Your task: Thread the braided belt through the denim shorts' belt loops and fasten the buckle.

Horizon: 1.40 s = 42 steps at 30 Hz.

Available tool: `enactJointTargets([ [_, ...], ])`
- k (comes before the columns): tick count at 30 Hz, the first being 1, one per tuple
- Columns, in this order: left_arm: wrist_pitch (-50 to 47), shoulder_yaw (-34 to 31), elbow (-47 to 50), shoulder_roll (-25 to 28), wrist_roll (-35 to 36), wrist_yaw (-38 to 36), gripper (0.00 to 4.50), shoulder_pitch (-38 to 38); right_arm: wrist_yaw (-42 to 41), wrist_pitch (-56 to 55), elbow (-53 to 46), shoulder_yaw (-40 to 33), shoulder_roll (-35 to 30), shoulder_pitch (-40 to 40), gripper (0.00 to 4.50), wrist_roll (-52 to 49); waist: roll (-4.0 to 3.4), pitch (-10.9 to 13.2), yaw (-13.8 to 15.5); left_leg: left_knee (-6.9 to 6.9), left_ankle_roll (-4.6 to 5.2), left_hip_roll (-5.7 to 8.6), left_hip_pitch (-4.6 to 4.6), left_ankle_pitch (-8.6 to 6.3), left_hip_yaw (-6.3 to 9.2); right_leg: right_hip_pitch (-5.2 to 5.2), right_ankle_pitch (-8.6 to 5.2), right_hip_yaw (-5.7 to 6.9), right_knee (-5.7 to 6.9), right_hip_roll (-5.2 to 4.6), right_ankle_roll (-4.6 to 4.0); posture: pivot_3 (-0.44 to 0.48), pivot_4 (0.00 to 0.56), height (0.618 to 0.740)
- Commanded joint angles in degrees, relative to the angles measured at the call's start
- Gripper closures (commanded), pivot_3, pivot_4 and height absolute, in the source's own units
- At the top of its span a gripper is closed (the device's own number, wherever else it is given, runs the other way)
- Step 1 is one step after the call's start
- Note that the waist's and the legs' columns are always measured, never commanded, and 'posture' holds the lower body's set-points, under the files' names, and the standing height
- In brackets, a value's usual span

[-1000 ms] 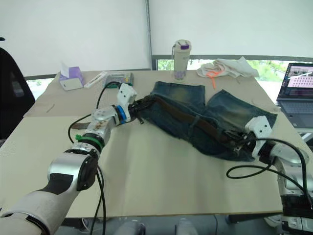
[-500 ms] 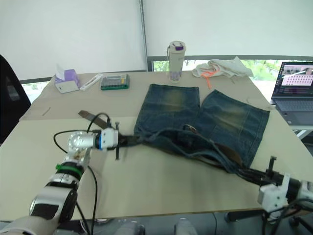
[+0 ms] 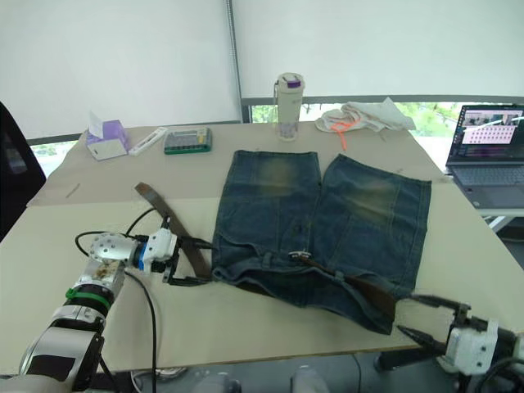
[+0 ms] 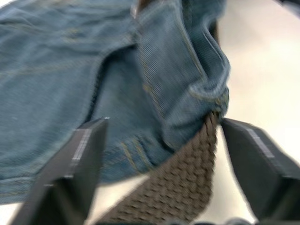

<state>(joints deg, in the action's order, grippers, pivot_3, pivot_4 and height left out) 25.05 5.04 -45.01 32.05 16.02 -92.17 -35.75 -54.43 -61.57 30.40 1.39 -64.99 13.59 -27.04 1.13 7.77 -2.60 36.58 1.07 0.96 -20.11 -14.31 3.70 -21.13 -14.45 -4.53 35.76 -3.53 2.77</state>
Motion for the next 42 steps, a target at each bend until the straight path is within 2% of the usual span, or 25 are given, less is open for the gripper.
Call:
enactJointTargets([
  [1,-8.35,2.93,7.45,4.50,7.22,-0.33,0.00,0.37,-9.48,17.50,-8.36,-4.06,-3.79,2.65,0.01,-11.88,-0.05,-0.01,0.03,0.00,0.03,-0.01,-0.03,-0.02,0.19,0.00,0.00,0.01,0.01,0.00,0.00,0.000,0.150,0.740],
  [5,-15.23,6.28,14.77,9.82,13.66,-0.33,0.00,1.99,-16.68,37.07,-18.01,-10.20,-8.56,8.24,0.01,-19.12,-0.24,-0.01,0.30,0.06,0.03,0.01,0.02,-0.03,0.52,-0.05,-0.02,0.08,0.01,-0.02,0.04,0.000,0.150,0.740],
  [8,-18.84,6.59,18.21,11.81,16.26,-0.33,0.00,1.94,-18.81,49.88,-23.57,-15.22,-10.38,9.57,0.01,-22.23,-0.24,0.01,0.57,0.15,0.03,0.01,-0.06,-0.04,0.65,-0.08,-0.03,0.25,0.01,-0.02,0.05,0.000,0.150,0.740],
  [11,-22.18,4.25,20.28,10.87,17.07,-0.33,0.00,0.82,-16.55,61.45,-29.11,-17.99,-9.86,6.35,0.01,-24.97,-0.25,0.01,0.98,0.19,0.02,0.02,-0.09,-0.04,0.69,-0.08,-0.04,0.33,0.01,-0.03,0.07,0.000,0.150,0.740],
  [15,-28.42,1.71,26.05,8.55,17.72,2.53,0.00,1.08,-8.09,74.63,-37.20,-17.68,-6.45,0.06,0.01,-27.12,-0.23,0.02,1.46,0.21,0.01,0.02,-0.17,-0.04,0.73,-0.14,-0.04,0.41,0.00,-0.01,0.07,0.000,0.150,0.740],
  [19,-34.32,-0.13,33.01,5.40,18.90,7.45,0.00,2.99,-7.83,83.53,-45.64,-17.43,-3.25,0.41,0.01,-29.78,-0.23,0.02,2.45,0.22,0.00,0.05,-0.29,-0.04,0.78,-0.18,-0.06,0.54,-0.08,-0.03,0.10,0.000,0.150,0.740],
  [24,-37.44,0.91,39.54,2.70,17.34,10.72,0.00,8.21,-2.90,83.20,-48.45,-10.92,4.83,-1.81,0.01,-19.87,-0.17,0.03,2.51,0.27,-0.01,0.06,-0.34,-0.05,0.82,-0.18,-0.06,0.51,-0.11,-0.06,0.11,0.000,0.150,0.740],
  [30,-37.88,3.14,43.24,0.34,13.38,14.28,0.00,11.79,-5.54,79.89,-41.80,-3.63,6.60,-1.91,0.01,-5.51,-0.20,0.03,2.32,0.27,-0.02,0.09,-0.29,-0.04,0.69,-0.17,-0.07,0.52,-0.12,-0.06,0.12,0.000,0.150,0.740],
  [32,-37.00,3.75,43.04,-0.25,11.72,15.34,0.00,12.40,-3.27,78.00,-37.20,-1.96,8.49,-4.62,0.01,-0.58,-0.06,0.00,2.25,0.27,-0.02,0.09,-0.22,-0.05,0.67,-0.11,-0.06,0.52,-0.13,-0.05,0.12,0.000,0.150,0.740],
  [35,-36.52,4.27,43.43,-1.23,10.52,16.35,0.00,13.25,-4.17,72.68,-30.06,-0.05,10.30,-8.93,0.01,5.48,0.04,0.00,2.25,0.27,-0.03,0.08,-0.17,-0.05,0.66,-0.05,-0.06,0.60,-0.19,-0.01,0.11,0.000,0.150,0.740],
  [38,-36.39,4.77,44.00,-2.16,9.60,17.29,0.00,14.20,-6.36,64.25,-22.76,2.50,10.12,-12.62,0.01,12.66,0.15,-0.03,1.88,0.27,-0.03,0.09,-0.14,-0.05,0.63,-0.02,-0.06,0.54,-0.20,-0.04,0.11,0.000,0.150,0.740],
  [42,-34.82,5.16,42.92,-4.12,7.58,19.48,0.00,14.78,-6.00,48.66,-6.84,4.58,10.39,-21.67,0.01,20.52,0.22,-0.07,1.55,0.27,-0.04,0.07,0.01,-0.05,0.61,0.24,-0.03,0.54,-0.48,-0.01,0.11,0.000,0.150,0.740],
])
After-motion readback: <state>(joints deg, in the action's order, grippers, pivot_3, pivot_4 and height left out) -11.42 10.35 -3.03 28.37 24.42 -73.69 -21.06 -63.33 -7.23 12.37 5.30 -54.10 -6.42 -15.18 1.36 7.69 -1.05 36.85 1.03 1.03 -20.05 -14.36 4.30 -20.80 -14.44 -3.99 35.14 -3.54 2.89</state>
